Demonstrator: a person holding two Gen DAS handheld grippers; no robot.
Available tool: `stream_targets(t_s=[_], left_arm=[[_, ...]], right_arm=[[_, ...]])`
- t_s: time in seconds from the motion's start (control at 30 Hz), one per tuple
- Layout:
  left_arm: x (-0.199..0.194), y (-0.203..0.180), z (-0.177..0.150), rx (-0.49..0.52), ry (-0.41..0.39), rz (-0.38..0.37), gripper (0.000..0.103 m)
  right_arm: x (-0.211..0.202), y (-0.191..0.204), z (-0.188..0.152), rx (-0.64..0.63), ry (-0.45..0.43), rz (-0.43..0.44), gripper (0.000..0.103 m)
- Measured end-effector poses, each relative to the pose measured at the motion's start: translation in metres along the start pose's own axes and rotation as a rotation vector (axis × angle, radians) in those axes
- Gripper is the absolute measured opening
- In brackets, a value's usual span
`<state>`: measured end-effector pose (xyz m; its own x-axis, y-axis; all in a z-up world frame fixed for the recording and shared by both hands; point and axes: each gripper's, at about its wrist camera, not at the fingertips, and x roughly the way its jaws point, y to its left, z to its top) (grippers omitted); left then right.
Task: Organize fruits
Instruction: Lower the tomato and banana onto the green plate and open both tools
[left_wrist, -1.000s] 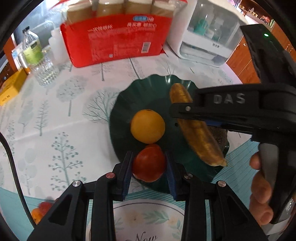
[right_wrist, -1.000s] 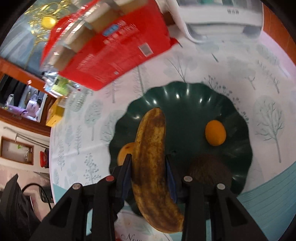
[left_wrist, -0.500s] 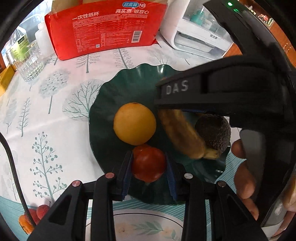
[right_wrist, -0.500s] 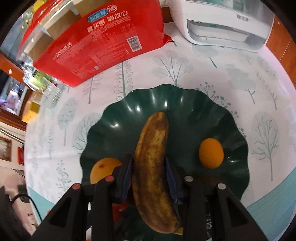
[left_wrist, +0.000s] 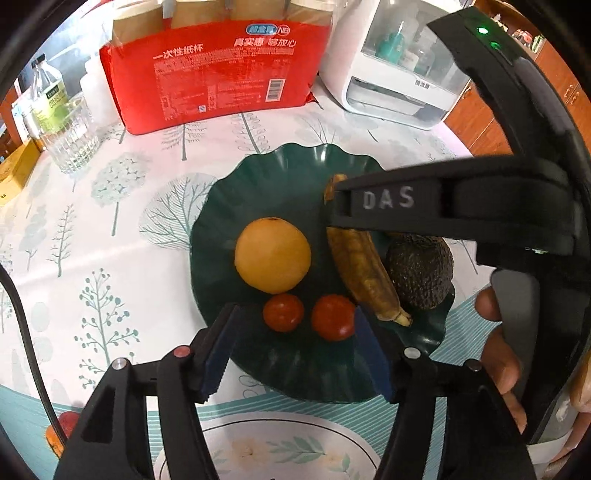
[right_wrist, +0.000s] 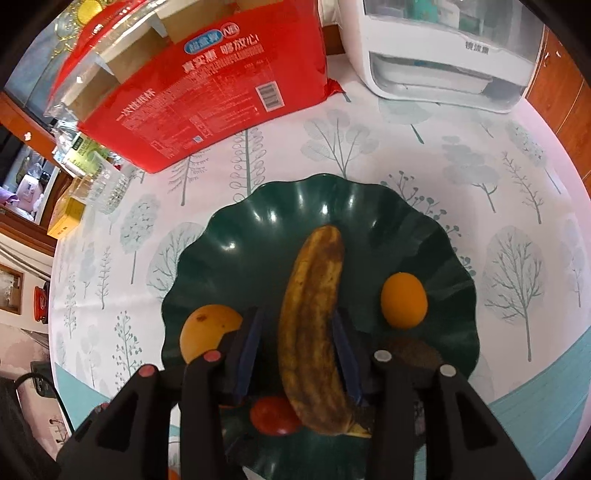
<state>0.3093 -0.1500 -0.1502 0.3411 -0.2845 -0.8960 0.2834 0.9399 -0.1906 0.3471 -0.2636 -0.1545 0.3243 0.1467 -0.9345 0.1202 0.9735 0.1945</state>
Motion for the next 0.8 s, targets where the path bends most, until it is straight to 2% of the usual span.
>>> stream_targets(t_s=[0.43,0.8], left_arm=[[-0.042,0.019,-0.008,-0.033,-0.055,0.074,0.069],[-0.082,0.032,-0.032,-0.085,-0.095,0.125,0.071]], right_arm=[[-0.03,0.003,-0.022,-0.055,-0.05,-0.017,0.041],[-0.062,0.005,-0.054,-0.08,-0.091,-0.02,0.041]])
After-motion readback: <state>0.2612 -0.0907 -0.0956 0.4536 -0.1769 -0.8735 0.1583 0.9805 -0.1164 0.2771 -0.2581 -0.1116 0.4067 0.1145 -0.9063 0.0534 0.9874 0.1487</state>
